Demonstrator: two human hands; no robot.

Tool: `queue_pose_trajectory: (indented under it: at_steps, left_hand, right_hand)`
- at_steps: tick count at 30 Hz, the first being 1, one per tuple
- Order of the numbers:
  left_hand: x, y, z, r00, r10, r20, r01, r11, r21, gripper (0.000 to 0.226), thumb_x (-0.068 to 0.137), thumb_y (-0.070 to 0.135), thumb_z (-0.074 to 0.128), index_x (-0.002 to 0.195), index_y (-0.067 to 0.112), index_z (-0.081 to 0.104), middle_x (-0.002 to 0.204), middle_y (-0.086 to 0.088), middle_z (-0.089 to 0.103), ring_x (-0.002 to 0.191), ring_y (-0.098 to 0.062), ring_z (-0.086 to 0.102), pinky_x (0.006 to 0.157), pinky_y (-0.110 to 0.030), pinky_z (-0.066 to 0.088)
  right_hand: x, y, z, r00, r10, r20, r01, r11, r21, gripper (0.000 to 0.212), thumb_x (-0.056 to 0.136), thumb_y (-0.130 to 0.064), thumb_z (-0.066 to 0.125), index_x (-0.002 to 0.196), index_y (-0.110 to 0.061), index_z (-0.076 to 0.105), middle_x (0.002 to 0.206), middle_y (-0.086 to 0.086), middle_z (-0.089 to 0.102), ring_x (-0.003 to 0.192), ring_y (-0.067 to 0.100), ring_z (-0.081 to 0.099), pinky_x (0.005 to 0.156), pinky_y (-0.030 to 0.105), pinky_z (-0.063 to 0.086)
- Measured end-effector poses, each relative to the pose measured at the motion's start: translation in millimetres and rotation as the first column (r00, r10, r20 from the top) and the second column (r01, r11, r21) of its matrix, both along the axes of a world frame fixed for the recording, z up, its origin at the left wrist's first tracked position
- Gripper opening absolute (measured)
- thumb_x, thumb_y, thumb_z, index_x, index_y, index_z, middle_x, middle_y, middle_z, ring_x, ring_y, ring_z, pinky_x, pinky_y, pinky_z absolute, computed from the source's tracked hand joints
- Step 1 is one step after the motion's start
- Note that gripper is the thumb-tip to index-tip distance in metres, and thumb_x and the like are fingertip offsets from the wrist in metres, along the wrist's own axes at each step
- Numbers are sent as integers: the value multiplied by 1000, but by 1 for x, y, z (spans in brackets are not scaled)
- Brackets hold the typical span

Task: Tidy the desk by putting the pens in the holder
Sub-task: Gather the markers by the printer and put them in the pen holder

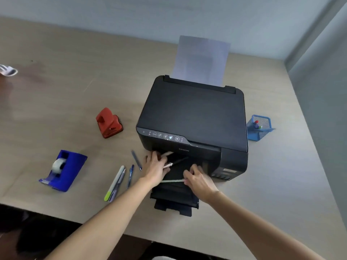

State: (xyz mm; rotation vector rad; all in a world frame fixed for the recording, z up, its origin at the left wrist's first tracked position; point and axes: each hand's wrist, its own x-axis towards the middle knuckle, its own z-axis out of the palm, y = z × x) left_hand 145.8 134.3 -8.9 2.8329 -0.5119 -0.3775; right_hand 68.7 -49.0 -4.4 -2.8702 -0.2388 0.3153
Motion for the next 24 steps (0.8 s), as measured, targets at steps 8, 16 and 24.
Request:
queue_pose_trajectory:
  at_steps: [8,16,24]
  left_hand:
    - [2,24,11,977,-159,-141,143,983,-113,68,98,29,45,151,40,3,109,-13,51,84,-27,62,68,-33,52]
    - [-26,49,91,932,-242,-270,193,962,-195,23,100,41,29,79,32,28,81,8,44,65,-9,47,65,-32,37]
    - [3,-41,199,945,-278,-174,183,887,-425,10,101,33,34,100,32,44,69,0,53,49,-6,40,53,-20,36]
  right_hand:
    - [-28,-21,4,996,-52,-78,54,998,18,20,100,-25,32,99,-10,44,90,12,53,76,33,54,66,40,42]
    - [-47,-68,96,951,-219,219,113,904,412,21,99,-27,34,90,-14,49,73,-9,47,57,8,41,56,15,35]
    - [-34,-200,119,526,-810,261,523,550,651,14,94,-18,50,82,-19,59,66,0,65,64,12,61,59,27,46]
